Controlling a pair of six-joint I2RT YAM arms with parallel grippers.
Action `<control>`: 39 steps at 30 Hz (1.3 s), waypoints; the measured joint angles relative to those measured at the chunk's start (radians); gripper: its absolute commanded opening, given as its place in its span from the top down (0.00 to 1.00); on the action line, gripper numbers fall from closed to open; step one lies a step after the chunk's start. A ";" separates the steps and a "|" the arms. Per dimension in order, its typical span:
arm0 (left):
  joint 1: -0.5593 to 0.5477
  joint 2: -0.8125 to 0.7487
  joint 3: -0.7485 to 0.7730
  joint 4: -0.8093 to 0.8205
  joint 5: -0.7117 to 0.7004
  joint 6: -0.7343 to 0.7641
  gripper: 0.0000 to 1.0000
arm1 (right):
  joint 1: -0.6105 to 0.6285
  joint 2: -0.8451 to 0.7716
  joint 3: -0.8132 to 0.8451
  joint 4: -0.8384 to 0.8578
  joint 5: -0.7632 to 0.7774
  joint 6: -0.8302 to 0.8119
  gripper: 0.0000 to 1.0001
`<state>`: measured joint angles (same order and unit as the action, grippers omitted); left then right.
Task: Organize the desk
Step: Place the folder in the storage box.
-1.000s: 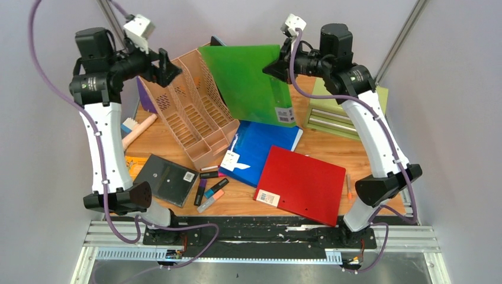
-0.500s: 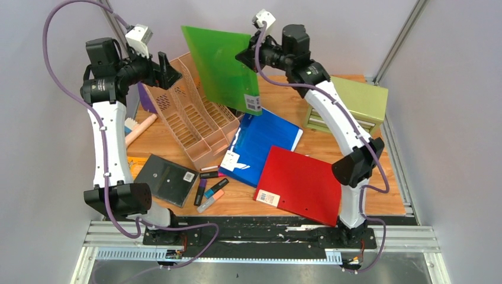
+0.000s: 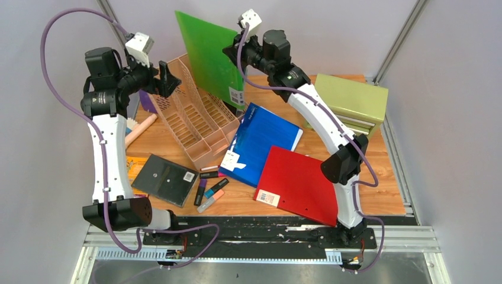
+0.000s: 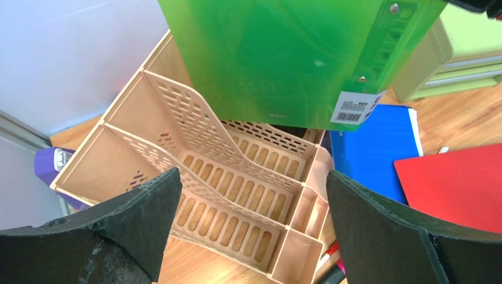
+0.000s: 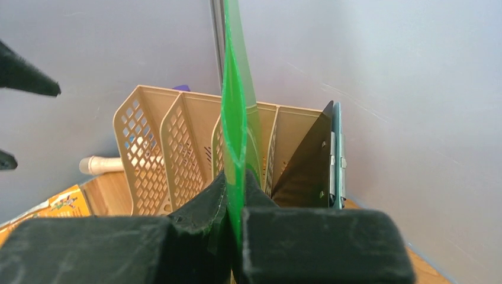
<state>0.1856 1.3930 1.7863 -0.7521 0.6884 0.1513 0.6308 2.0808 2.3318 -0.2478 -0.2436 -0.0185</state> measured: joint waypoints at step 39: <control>0.000 -0.093 -0.190 0.125 0.063 0.023 0.00 | 0.143 0.128 -0.173 0.378 0.434 -0.010 1.00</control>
<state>0.1860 1.2999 1.5963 -0.6273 0.7509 0.1738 0.7738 2.2089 2.1586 0.1303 0.1905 -0.0280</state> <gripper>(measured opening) 0.997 0.035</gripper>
